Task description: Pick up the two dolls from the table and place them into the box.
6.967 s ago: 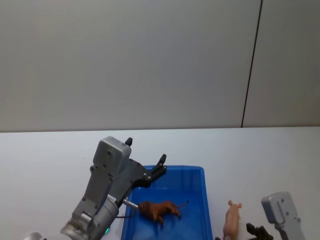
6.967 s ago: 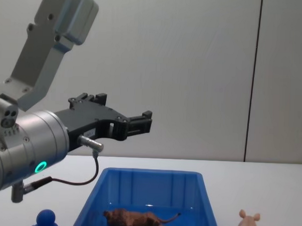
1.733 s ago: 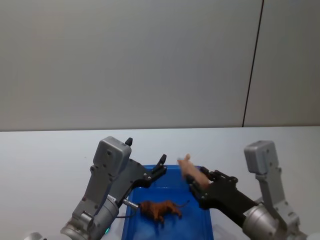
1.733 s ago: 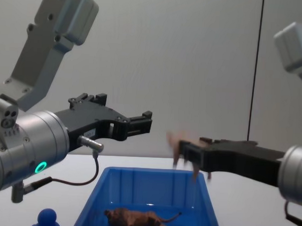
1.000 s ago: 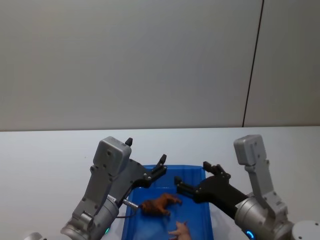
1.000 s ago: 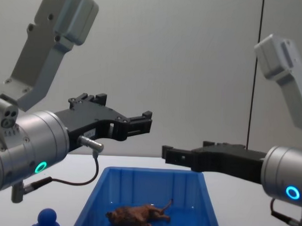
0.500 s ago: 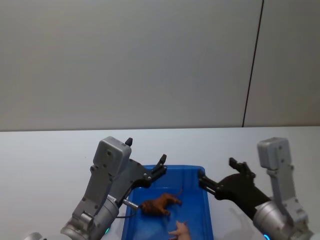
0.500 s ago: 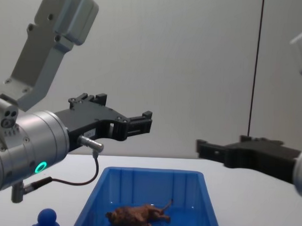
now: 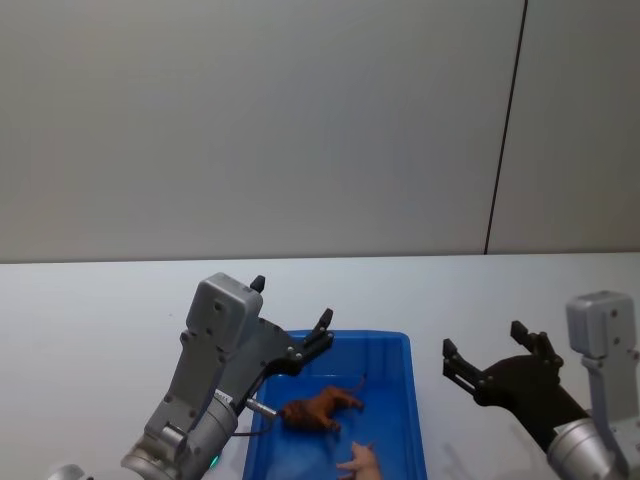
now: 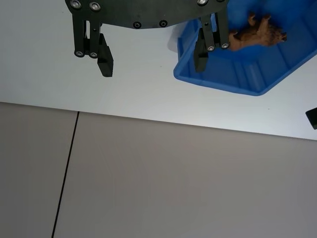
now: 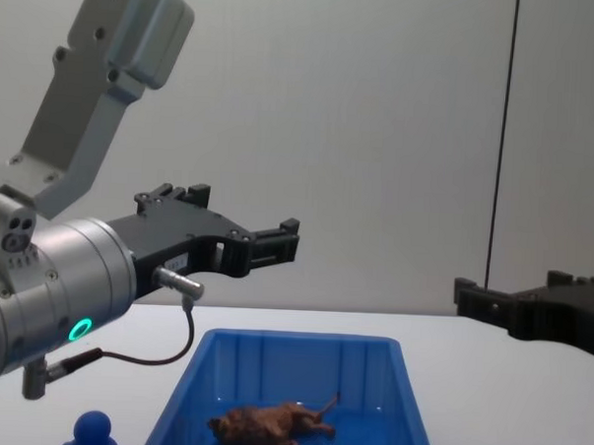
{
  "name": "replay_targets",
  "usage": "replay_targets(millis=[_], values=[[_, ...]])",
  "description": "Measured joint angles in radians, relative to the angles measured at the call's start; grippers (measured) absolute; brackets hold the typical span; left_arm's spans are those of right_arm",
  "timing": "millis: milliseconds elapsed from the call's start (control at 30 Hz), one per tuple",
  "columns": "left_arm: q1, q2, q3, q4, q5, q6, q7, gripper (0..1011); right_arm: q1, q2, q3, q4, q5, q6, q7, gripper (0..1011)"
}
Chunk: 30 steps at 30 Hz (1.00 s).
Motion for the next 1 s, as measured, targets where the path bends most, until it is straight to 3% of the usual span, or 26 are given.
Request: replay_targets(millis=[400, 1000], values=[[0.008, 0.011, -0.010, -0.014, -0.007, 0.041, 0.010, 1003, -0.025, 0.014, 0.008, -0.021, 0.003, -0.013, -0.033, 1001], [0.031, 0.056, -0.059, -0.057, -0.080, 0.229, 0.056, 1003, -0.035, 0.021, 0.011, -0.030, 0.005, -0.018, -0.048, 1001]])
